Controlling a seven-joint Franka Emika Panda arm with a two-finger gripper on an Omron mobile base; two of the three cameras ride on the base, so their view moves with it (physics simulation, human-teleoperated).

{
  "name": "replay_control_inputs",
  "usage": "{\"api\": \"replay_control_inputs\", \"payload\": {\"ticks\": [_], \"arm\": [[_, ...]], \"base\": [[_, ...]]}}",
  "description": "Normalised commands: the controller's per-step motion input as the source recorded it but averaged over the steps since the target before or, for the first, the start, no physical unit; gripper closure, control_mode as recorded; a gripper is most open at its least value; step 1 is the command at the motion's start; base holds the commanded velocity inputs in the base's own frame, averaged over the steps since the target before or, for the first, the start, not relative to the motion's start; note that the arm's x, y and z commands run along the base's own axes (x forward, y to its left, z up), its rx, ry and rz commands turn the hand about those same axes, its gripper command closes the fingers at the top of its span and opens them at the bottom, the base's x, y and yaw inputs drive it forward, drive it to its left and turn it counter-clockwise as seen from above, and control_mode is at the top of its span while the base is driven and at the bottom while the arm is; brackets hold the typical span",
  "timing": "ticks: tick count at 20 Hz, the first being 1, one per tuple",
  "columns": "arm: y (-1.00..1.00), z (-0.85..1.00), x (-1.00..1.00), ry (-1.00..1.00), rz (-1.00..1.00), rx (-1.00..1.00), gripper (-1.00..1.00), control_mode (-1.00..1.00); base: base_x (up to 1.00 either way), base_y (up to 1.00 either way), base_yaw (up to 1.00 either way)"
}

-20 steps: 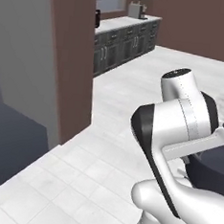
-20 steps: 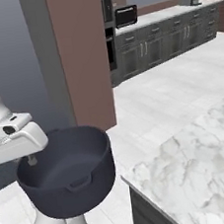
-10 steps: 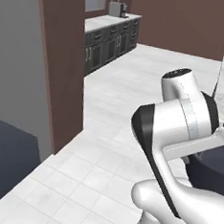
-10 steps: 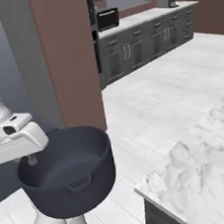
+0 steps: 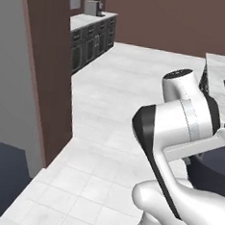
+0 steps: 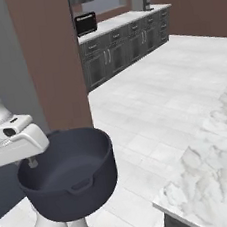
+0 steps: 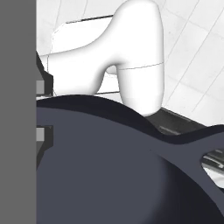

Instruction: Pick the kettle from the cabinet and place it on a stove burner. Then pick the pot from the counter and place it on another stove burner. Finally, turn both burners on.

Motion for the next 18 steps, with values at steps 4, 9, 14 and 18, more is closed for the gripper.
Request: {"api": "replay_control_inputs", "payload": {"ticks": [4,9,14,18], "arm": [[0.0,0.0,0.0,0.0,0.0,0.0,1.0,1.0],[0.0,0.0,0.0,0.0,0.0,0.0,1.0,1.0],[0.0,0.0,0.0,0.0,0.0,0.0,1.0,1.0],[0.0,0.0,0.0,0.0,0.0,0.0,1.0,1.0]], "base": [[0.59,0.28,-0.31],[0.6,0.28,-0.33],[0.6,0.26,-0.32],[0.62,0.31,-0.31]]}}
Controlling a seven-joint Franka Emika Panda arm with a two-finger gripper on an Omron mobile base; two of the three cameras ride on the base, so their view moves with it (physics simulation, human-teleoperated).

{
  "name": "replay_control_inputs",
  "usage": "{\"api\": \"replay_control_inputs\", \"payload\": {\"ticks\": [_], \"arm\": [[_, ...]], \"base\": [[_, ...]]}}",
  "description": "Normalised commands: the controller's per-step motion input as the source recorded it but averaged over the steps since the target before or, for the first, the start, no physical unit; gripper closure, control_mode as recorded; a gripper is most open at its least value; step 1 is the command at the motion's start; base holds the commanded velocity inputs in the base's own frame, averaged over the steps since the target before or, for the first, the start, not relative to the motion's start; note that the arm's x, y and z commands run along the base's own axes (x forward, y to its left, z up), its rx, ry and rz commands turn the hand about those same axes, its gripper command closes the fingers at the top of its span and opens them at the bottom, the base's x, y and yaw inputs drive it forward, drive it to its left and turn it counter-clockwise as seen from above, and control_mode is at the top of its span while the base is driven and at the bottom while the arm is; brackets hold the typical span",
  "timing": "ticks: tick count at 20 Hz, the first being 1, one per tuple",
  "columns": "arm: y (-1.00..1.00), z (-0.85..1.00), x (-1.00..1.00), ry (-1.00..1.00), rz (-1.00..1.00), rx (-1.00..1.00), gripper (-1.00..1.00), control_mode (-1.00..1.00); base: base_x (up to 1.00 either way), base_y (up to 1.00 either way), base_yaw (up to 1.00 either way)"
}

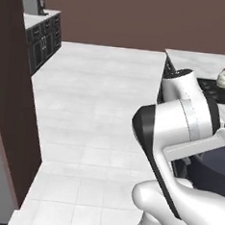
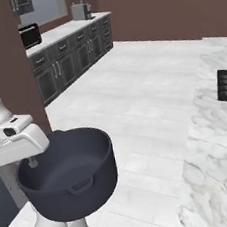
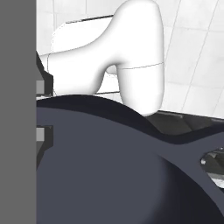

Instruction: Pick the kettle from the cabinet and place it on a stove burner. Then pick the pot from the counter and place it on another stove burner. Finally, turn both burners on.

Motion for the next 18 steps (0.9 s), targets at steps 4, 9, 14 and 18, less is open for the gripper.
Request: {"api": "replay_control_inputs", "payload": {"ticks": [4,9,14,18], "arm": [[0.0,0.0,0.0,0.0,0.0,0.0,1.0,1.0],[0.0,0.0,0.0,0.0,0.0,0.0,1.0,1.0],[0.0,0.0,0.0,0.0,0.0,0.0,1.0,1.0],[0.0,0.0,0.0,0.0,0.0,0.0,1.0,1.0]], "base": [[0.64,0.29,-0.32],[0.61,0.31,-0.34],[0.48,0.29,-0.38],[0.29,0.28,-0.43]]}}
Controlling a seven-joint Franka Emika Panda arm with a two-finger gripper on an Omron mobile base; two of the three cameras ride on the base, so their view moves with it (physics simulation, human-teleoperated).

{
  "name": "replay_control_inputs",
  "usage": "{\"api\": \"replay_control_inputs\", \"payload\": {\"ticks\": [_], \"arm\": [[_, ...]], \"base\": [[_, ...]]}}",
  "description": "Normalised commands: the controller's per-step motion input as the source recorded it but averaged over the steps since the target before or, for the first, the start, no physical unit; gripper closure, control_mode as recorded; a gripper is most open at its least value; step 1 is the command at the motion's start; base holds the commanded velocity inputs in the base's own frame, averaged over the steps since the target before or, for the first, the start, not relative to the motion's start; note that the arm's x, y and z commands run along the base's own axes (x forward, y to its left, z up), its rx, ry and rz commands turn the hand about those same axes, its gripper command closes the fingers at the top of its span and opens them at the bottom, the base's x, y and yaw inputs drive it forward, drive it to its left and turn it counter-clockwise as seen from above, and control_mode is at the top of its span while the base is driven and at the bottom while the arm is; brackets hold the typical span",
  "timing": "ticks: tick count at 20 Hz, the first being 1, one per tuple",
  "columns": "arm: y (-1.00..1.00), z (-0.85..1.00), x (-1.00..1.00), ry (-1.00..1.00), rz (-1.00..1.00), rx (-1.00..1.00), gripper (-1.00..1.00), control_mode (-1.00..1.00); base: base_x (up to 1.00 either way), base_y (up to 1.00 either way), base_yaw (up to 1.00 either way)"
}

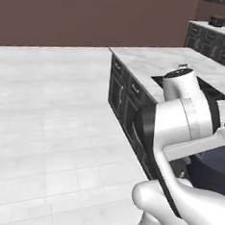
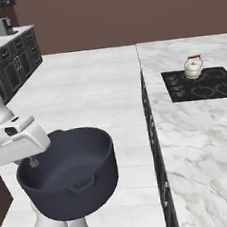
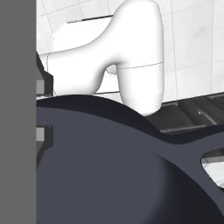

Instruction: Pick the kettle from the cabinet and place it on a stove burner. Then pick the pot from the counter and place it on another stove burner. Finally, turn both burners on.

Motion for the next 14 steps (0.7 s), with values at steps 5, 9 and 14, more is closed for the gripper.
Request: {"api": "replay_control_inputs", "payload": {"ticks": [5,9,14], "arm": [[0.0,0.0,0.0,0.0,0.0,0.0,1.0,1.0],[0.0,0.0,0.0,0.0,0.0,0.0,1.0,1.0],[0.0,0.0,0.0,0.0,0.0,0.0,1.0,1.0]], "base": [[0.23,0.32,-0.45],[0.23,0.35,-0.44],[0.24,0.4,-0.42]]}}
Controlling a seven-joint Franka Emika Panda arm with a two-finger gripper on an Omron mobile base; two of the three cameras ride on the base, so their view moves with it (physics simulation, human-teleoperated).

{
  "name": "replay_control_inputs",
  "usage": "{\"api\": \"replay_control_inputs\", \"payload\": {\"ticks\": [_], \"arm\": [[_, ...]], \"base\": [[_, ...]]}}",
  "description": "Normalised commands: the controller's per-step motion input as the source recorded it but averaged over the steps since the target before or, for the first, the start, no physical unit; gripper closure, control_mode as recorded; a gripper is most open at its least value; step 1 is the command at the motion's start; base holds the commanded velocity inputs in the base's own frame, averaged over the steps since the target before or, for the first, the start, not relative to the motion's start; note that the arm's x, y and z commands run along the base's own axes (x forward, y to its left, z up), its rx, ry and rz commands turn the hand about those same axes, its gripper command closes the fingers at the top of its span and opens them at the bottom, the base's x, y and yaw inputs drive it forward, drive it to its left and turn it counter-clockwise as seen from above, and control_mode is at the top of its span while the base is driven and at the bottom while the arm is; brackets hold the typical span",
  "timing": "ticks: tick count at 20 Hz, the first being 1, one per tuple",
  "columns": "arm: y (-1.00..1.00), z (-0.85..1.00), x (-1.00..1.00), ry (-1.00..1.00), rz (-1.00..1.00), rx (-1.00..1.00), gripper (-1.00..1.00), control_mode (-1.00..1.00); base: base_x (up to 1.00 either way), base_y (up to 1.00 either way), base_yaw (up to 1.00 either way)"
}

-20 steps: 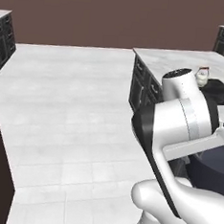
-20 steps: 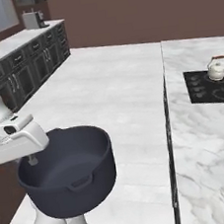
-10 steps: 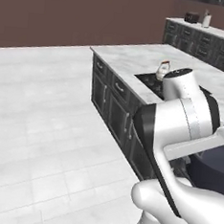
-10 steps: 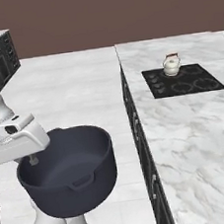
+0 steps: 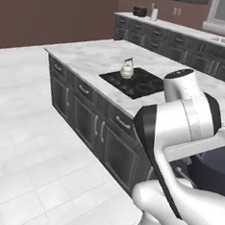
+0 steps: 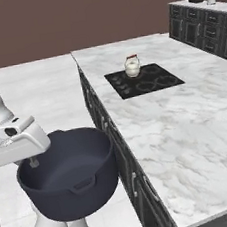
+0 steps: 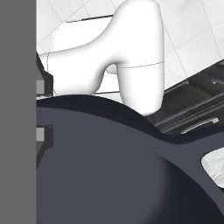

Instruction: Pick the kettle from the cabinet and place it on a stove burner. Then pick the pot from the counter and place it on another stove burner. Finally, turn both burners on.

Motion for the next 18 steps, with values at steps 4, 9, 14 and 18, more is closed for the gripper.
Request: {"api": "replay_control_inputs", "payload": {"ticks": [4,9,14,18], "arm": [[0.0,0.0,0.0,0.0,0.0,0.0,1.0,1.0],[0.0,0.0,0.0,0.0,0.0,0.0,1.0,1.0],[0.0,0.0,0.0,0.0,0.0,0.0,1.0,1.0],[0.0,0.0,0.0,0.0,0.0,0.0,1.0,1.0]], "base": [[0.28,0.47,-0.39],[0.3,0.5,-0.38],[0.35,0.51,-0.38],[0.38,0.49,-0.38]]}}
